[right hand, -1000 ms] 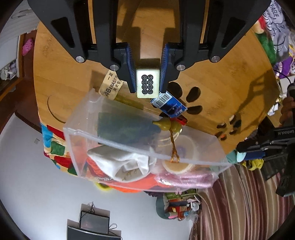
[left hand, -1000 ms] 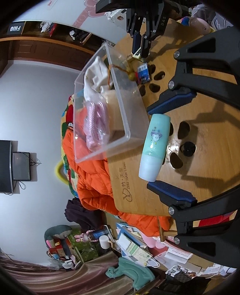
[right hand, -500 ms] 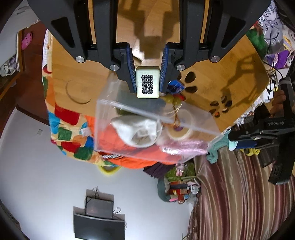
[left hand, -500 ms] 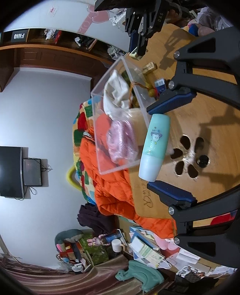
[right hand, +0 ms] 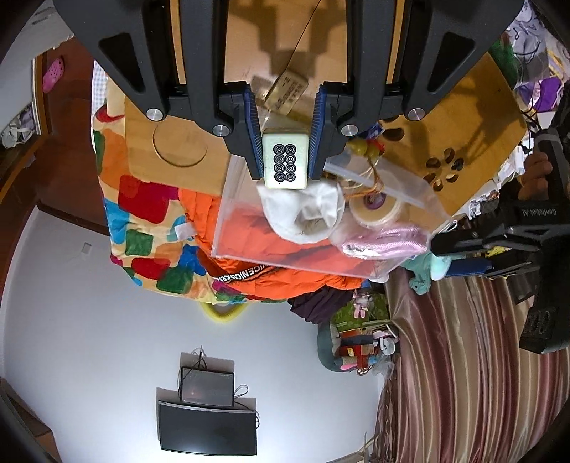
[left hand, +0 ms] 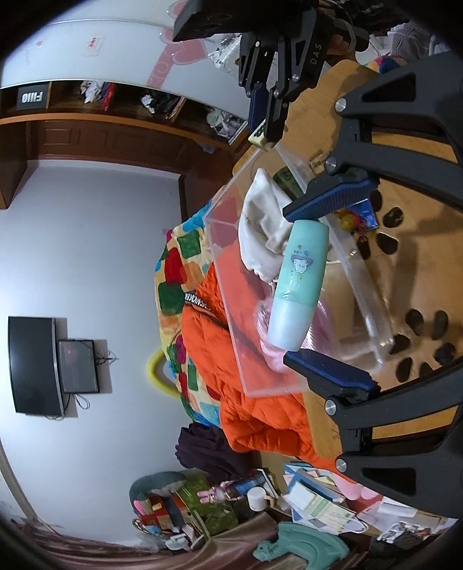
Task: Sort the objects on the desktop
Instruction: 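Drop mint-green bottle into box with left tool while right tool drops mahjong tile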
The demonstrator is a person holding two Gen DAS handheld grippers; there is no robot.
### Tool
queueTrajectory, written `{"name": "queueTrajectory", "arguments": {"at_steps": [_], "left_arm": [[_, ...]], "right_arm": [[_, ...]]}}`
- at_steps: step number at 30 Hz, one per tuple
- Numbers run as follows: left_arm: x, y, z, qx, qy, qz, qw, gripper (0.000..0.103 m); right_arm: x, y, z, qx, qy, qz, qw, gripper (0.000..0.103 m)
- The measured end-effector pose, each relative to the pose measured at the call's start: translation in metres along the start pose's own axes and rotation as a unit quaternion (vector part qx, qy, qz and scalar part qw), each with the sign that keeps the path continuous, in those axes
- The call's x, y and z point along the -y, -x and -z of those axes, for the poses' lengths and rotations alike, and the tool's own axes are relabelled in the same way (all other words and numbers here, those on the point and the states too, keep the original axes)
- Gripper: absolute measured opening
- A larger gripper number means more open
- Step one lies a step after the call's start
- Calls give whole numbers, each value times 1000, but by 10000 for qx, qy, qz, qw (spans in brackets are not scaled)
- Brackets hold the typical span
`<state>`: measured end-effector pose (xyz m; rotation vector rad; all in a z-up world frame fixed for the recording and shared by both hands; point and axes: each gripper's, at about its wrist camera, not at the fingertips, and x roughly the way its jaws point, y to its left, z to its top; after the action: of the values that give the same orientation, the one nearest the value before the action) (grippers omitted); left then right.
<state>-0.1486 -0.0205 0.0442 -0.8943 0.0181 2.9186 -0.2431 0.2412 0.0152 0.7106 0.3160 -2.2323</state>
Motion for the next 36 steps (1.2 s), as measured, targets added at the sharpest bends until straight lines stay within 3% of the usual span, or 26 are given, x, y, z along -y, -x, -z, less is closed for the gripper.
{"name": "queueTrajectory", "arguments": {"at_steps": [11, 31, 33, 36], "left_arm": [[19, -50, -6, -441, -251, 151, 9986, 72], [33, -68, -11, -541, -500, -14, 9973, 75], [31, -65, -12, -565, -420, 24, 9975, 75], [29, -60, -14, -568, -329, 87, 9978, 76]], "right_arm": [[16, -25, -4, -81, -98, -69, 9999, 22], [8, -48, -2, -173, 13, -200, 9996, 23], [8, -45, -1, -139, 29, -188, 9997, 24], [7, -37, -1, -40, 32, -146, 9999, 33]]}}
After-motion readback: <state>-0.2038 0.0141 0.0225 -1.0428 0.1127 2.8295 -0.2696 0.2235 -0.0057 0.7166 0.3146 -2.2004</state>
